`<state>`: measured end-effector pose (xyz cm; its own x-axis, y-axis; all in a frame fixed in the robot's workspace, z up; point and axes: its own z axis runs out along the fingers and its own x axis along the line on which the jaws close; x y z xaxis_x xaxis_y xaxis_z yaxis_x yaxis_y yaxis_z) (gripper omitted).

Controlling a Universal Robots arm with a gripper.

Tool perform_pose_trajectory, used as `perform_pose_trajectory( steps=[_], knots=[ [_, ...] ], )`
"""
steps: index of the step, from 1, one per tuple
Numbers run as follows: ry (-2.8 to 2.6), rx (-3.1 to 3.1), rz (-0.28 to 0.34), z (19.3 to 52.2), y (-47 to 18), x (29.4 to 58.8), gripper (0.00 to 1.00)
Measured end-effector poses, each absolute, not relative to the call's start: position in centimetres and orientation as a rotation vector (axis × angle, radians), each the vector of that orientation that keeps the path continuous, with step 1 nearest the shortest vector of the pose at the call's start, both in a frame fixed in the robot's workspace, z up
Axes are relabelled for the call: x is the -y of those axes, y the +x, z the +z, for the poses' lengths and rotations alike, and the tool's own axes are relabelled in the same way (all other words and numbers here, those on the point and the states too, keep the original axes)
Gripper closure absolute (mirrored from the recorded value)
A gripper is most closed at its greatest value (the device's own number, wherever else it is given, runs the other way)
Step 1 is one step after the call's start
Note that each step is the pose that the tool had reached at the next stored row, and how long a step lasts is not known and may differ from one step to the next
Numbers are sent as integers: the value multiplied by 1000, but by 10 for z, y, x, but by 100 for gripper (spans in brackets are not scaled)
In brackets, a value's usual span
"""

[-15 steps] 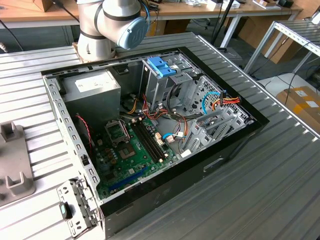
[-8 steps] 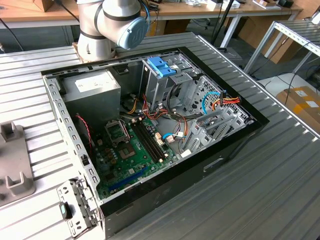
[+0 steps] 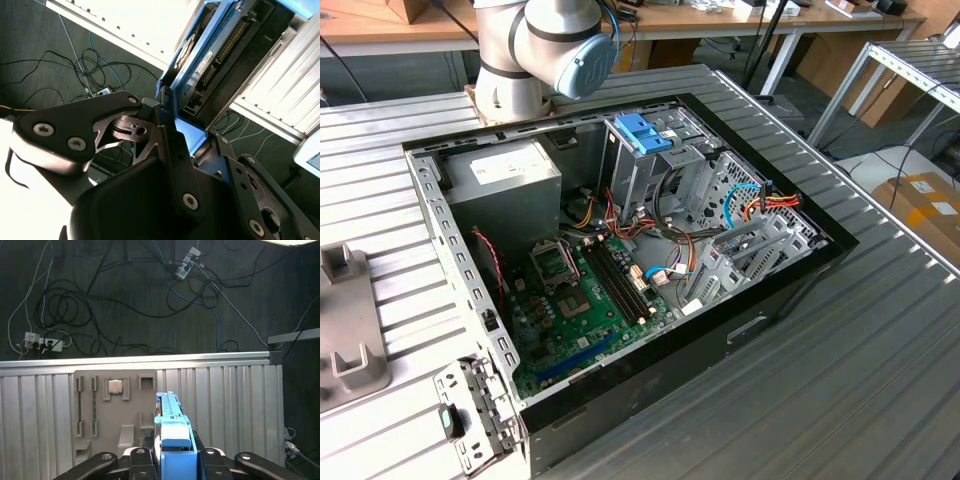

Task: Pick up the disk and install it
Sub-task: 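Pick up the disk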

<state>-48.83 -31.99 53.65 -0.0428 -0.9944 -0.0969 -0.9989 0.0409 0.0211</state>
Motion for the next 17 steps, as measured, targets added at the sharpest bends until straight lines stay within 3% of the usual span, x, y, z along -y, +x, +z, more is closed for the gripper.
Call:
perform_pose_trajectory(
  steps=[17],
  knots=[
    [-2133,-2225,129,548,-488,320,63]
  ],
)
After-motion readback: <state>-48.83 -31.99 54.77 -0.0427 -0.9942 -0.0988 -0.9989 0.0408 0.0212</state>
